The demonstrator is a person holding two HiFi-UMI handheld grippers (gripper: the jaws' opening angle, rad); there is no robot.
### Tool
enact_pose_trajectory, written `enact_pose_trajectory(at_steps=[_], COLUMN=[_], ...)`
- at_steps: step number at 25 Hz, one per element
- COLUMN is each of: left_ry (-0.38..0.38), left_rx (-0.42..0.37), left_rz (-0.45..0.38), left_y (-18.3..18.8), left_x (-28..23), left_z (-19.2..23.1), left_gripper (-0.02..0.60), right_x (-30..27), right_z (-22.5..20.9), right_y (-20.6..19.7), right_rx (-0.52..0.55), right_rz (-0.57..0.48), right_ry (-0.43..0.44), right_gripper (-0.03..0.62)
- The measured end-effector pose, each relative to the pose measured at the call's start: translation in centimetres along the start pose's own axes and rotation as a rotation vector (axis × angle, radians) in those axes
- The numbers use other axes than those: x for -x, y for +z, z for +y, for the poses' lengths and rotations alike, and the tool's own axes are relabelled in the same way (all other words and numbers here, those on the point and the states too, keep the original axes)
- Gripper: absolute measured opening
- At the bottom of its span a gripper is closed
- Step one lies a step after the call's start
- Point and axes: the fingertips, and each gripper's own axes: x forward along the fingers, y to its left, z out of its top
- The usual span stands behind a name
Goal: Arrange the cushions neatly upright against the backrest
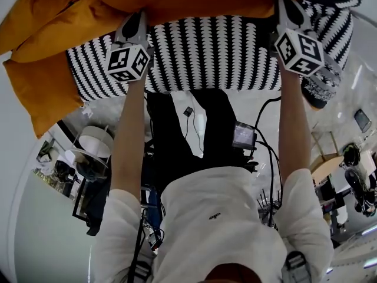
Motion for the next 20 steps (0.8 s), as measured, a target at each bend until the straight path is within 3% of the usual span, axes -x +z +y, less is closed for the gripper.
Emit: enact_pose_trajectory(at_steps=[10,16,20], left_ry=[-0.023,-0.034,-0.043], left_rx=[0.029,-0.004,-0.001], left_rz=[0.051,0.119,0.172], left_y=[-0.1,-4.7,-7.3], left_x=[-1.6,-2.6,-3.1], left_z=[0.2,-1.9,-1.7], left_gripper=[0.009,0.012,0.014], right_x=[1.4,2.6,1.6], right_z=[0.1,-2.1,-2.0], right_y=[0.6,-4.6,-5.4], right_rx=[0.052,0.020,0.041], right_rz=[0.030,0.065,0.083], right_ry=[-0.031,-0.047,-0.048], right_gripper=[0.029,0.029,0.029])
